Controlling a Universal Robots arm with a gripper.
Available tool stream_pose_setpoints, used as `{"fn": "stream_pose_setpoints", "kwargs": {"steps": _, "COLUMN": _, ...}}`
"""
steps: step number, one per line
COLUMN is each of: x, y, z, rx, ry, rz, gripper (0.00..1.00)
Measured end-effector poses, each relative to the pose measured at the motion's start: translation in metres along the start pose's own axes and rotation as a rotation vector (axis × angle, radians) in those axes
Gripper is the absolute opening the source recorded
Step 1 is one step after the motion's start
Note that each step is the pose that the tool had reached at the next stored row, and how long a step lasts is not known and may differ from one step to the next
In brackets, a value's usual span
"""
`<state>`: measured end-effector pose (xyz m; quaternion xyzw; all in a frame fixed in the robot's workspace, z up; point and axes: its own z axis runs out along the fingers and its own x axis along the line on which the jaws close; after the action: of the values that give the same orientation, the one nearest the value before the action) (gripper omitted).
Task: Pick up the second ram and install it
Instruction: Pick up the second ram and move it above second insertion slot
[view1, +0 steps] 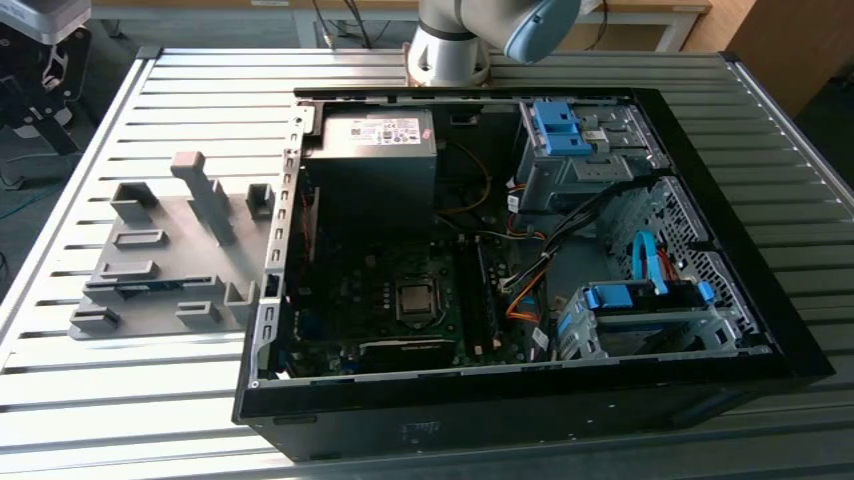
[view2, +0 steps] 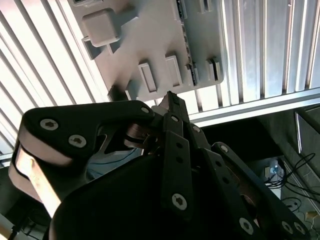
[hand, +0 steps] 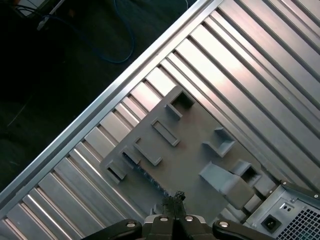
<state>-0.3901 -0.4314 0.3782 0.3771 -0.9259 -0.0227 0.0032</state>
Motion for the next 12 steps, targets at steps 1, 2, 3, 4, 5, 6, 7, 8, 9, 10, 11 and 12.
{"fn": "stream_pose_setpoints", "kwargs": {"steps": 1, "x": 0.0, "y": 0.0, "z": 0.0, "rx": -0.0001, "ry": 0.0003, "rz": -0.008, "gripper": 0.11}}
{"fn": "stream_pose_setpoints", "kwargs": {"steps": 2, "x": 0.0, "y": 0.0, "z": 0.0001, "rx": -0.0002, "ry": 0.0006, "rz": -0.017, "gripper": 0.11}}
{"fn": "stream_pose_setpoints", "kwargs": {"steps": 3, "x": 0.0, "y": 0.0, "z": 0.0001, "rx": -0.0003, "ry": 0.001, "rz": -0.025, "gripper": 0.11}}
{"fn": "stream_pose_setpoints", "kwargs": {"steps": 4, "x": 0.0, "y": 0.0, "z": 0.0, "rx": -0.0004, "ry": 0.0014, "rz": -0.033, "gripper": 0.11}}
{"fn": "stream_pose_setpoints", "kwargs": {"steps": 5, "x": 0.0, "y": 0.0, "z": 0.0, "rx": -0.0004, "ry": 0.0018, "rz": -0.042, "gripper": 0.11}}
{"fn": "stream_pose_setpoints", "kwargs": {"steps": 6, "x": 0.0, "y": 0.0, "z": 0.0, "rx": -0.0005, "ry": 0.0021, "rz": -0.049, "gripper": 0.11}}
{"fn": "stream_pose_setpoints", "kwargs": {"steps": 7, "x": 0.0, "y": 0.0, "z": 0.0, "rx": -0.0006, "ry": 0.0025, "rz": -0.056, "gripper": 0.11}}
{"fn": "stream_pose_setpoints", "kwargs": {"steps": 8, "x": 0.0, "y": 0.0, "z": 0.0, "rx": -0.0007, "ry": 0.0028, "rz": -0.063, "gripper": 0.11}}
{"fn": "stream_pose_setpoints", "kwargs": {"steps": 9, "x": 0.0, "y": -0.0001, "z": 0.0, "rx": -0.0008, "ry": 0.0031, "rz": -0.068, "gripper": 0.11}}
{"fn": "stream_pose_setpoints", "kwargs": {"steps": 10, "x": 0.0001, "y": -0.0001, "z": 0.0, "rx": -0.0008, "ry": 0.0032, "rz": -0.073, "gripper": 0.11}}
{"fn": "stream_pose_setpoints", "kwargs": {"steps": 11, "x": 0.0001, "y": -0.0001, "z": -0.0001, "rx": -0.0009, "ry": 0.0036, "rz": -0.078, "gripper": 0.11}}
{"fn": "stream_pose_setpoints", "kwargs": {"steps": 12, "x": 0.0001, "y": -0.0002, "z": -0.0001, "rx": -0.001, "ry": 0.0037, "rz": -0.082, "gripper": 0.11}}
